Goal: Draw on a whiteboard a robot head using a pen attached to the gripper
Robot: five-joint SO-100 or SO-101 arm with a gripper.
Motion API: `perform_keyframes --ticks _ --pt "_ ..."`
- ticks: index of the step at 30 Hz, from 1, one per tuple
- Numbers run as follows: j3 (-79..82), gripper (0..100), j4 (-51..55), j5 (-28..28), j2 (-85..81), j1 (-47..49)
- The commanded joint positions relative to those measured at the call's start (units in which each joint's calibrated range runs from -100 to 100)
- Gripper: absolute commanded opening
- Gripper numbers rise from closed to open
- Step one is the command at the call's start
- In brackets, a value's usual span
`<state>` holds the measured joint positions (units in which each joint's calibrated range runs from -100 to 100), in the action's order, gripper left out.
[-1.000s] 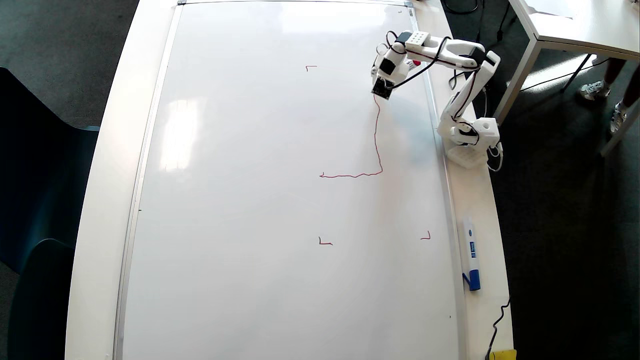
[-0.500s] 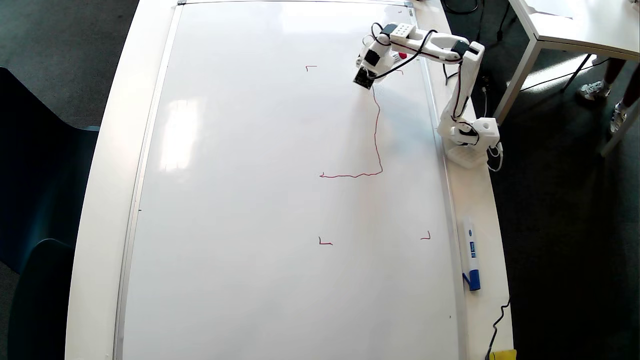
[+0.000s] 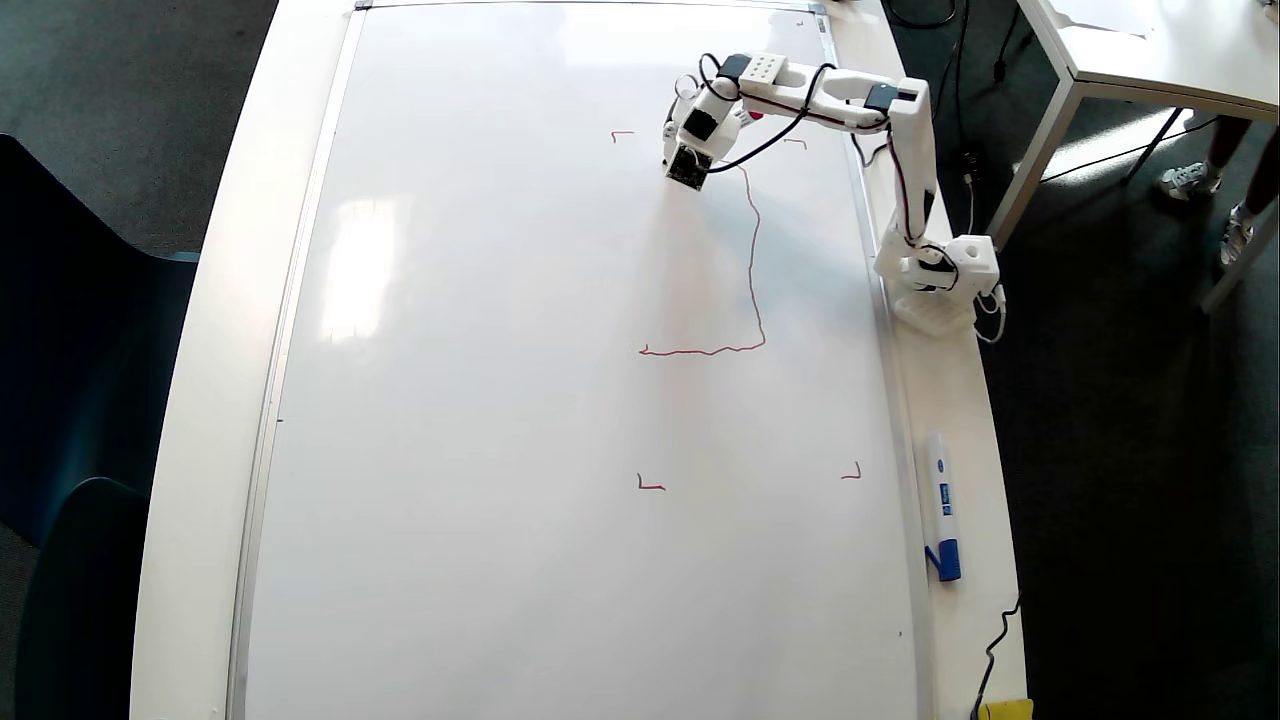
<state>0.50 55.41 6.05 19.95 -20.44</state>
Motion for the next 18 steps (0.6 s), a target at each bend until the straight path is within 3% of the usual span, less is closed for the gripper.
perform_keyframes --ticks 1,18 --pt "-5.6 1 0.9 -0.4 2.6 1.6" --pt "-27.2 1 1.2 -5.2 15.2 6.4"
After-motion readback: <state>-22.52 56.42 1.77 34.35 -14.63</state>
